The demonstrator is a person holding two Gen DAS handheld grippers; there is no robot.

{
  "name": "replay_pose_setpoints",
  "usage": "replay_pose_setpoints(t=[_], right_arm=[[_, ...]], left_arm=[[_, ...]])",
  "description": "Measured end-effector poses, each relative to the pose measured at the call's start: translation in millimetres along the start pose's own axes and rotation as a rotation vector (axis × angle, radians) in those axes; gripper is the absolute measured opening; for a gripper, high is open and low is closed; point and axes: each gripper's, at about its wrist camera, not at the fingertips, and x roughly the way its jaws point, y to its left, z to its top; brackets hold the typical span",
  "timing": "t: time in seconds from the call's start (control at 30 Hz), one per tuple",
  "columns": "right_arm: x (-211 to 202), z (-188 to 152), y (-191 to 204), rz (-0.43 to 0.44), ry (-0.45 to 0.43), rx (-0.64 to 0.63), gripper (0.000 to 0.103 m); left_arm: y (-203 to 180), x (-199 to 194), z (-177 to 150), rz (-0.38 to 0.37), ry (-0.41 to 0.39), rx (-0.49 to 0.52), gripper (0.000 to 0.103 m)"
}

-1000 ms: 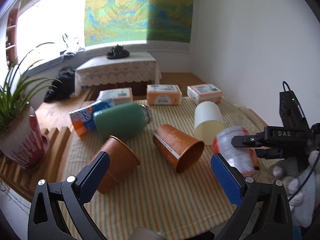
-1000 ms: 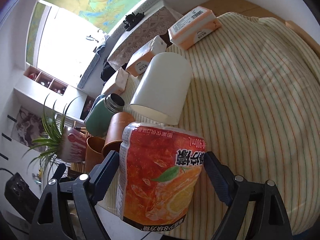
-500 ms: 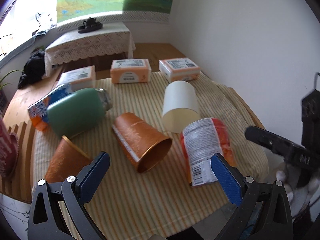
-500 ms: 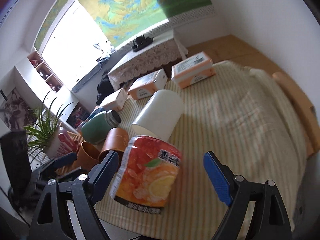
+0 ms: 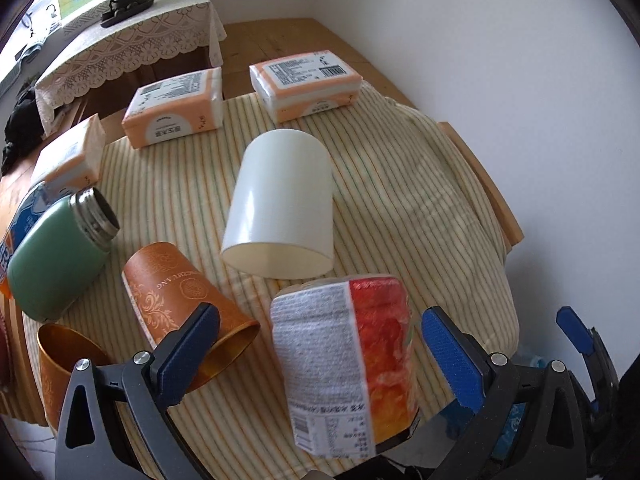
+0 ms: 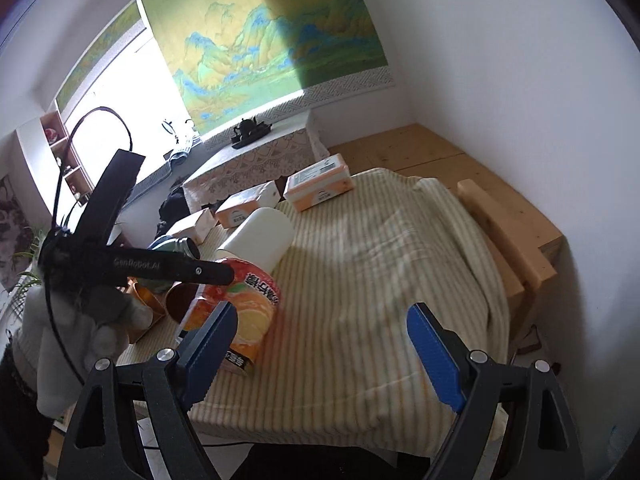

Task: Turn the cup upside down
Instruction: 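Rotate the held canister with the left gripper so the red lid faces up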

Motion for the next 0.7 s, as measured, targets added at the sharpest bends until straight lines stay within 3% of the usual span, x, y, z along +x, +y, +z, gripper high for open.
replay_pose_setpoints(t=[0.13,0.37,0.47,0.7], right_arm=[[-0.3,-2.2,-7.1,0.017,0.007,0.027,0.084],[-2.7,-7.4,-13.5,0.019,0.007,0.051,0.084],[-2.0,-7.3,-14.7,0.014,0.003,0.061,0.084],[-3.4,-9.6,-16.8,0.007,-0.001,0.063,0.084]], left_arm=[[-6.2,14.3,2.3,0.023,0.060,0.009,0.102],[-13.4,28.8,2.0,0.053,0.094,0.047,0.099],[-12.4,29.3,3.3,0.044,0.090,0.045,0.091],[-8.6,19.9,3.2,0.021,0.045,0.026,0.090]])
